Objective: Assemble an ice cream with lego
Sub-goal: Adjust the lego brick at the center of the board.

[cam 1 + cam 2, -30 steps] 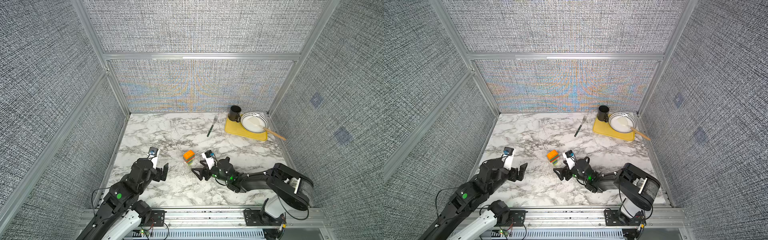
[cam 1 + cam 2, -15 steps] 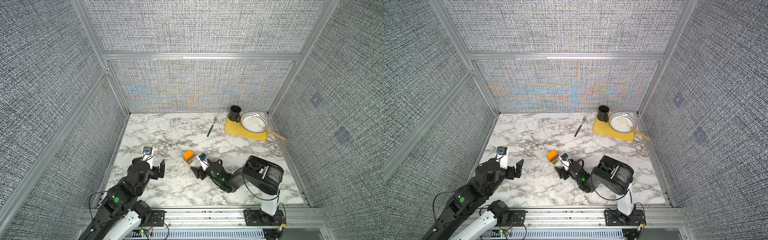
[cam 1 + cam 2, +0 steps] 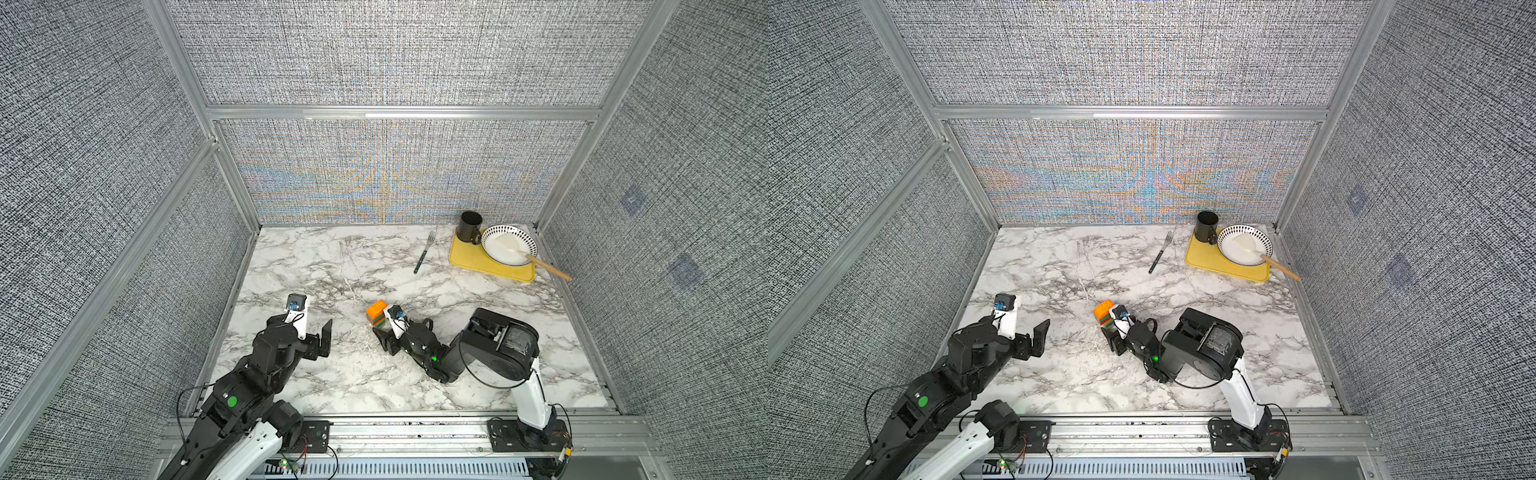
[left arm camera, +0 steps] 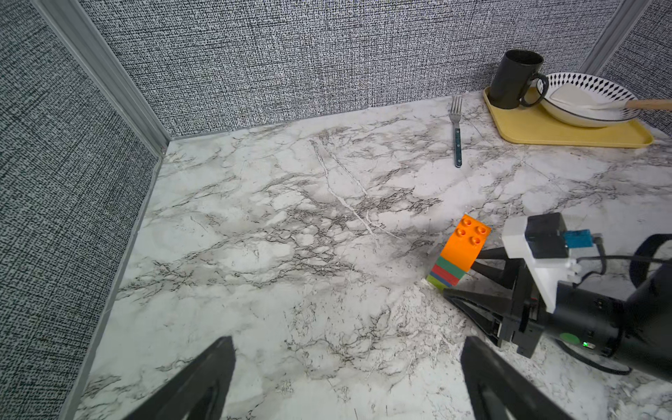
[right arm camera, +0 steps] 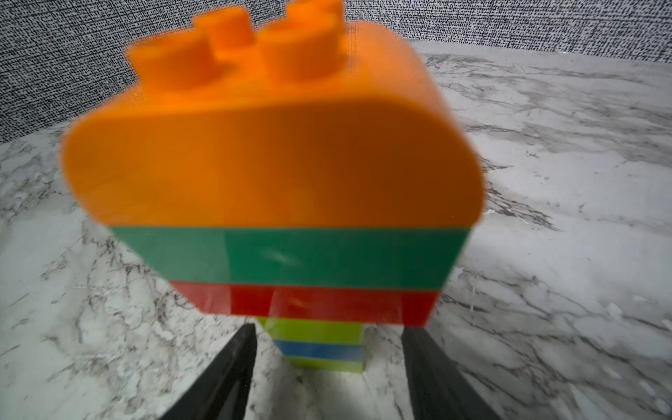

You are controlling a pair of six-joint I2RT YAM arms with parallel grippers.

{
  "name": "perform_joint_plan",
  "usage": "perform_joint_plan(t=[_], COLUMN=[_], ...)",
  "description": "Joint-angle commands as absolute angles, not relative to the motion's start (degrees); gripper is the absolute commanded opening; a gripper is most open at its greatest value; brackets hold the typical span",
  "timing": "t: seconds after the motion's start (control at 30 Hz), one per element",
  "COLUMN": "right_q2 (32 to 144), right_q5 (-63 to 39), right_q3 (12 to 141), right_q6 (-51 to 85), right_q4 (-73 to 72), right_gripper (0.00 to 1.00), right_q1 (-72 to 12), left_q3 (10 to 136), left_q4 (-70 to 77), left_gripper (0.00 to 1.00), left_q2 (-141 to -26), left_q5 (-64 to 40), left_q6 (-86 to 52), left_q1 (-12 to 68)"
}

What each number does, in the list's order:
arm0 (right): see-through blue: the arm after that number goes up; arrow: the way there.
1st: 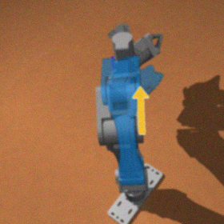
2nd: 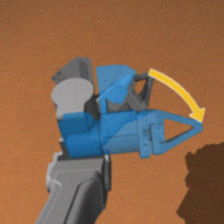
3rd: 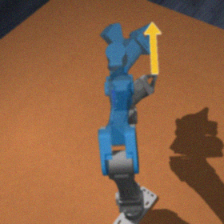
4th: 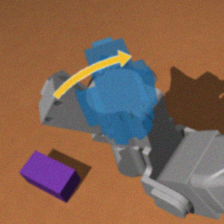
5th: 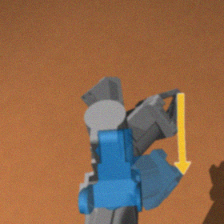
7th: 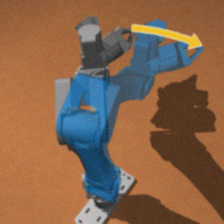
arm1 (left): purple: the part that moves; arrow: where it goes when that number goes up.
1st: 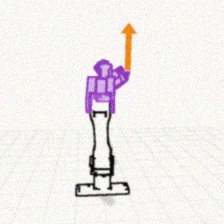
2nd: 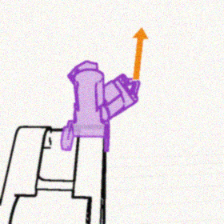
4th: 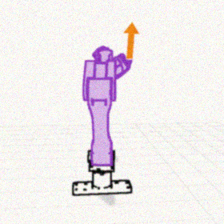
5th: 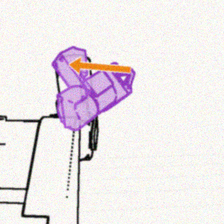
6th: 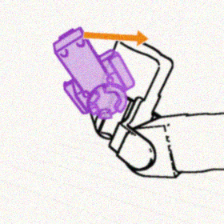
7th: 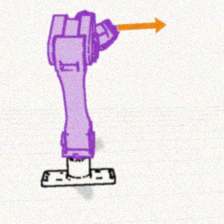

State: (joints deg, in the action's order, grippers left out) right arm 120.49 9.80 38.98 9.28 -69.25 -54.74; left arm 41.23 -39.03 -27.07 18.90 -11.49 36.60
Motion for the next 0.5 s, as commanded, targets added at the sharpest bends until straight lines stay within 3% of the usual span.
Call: perform_joint_plan(t=[0.0,0.1,0.47], right_q2=[120.96,121.64,121.31], right_q5=[11.60,11.93,13.08], right_q3=[39.71,40.91,42.09], right_q6=[8.77,8.40,8.04], right_q4=[-72.12,-71.36,-70.90], right_gripper=[0.56,0.47,0.36], right_q1=[-54.92,-54.93,-54.83], left_q3=[41.08,41.06,41.11], left_q4=[-37.35,-37.27,-37.10], left_gripper=[1.00,1.00,1.00], left_q2=[-27.35,-27.51,-28.00], left_q5=[17.78,17.12,15.83], left_q6=[-10.89,-10.72,-10.70], left_q1=[36.40,36.27,35.76])
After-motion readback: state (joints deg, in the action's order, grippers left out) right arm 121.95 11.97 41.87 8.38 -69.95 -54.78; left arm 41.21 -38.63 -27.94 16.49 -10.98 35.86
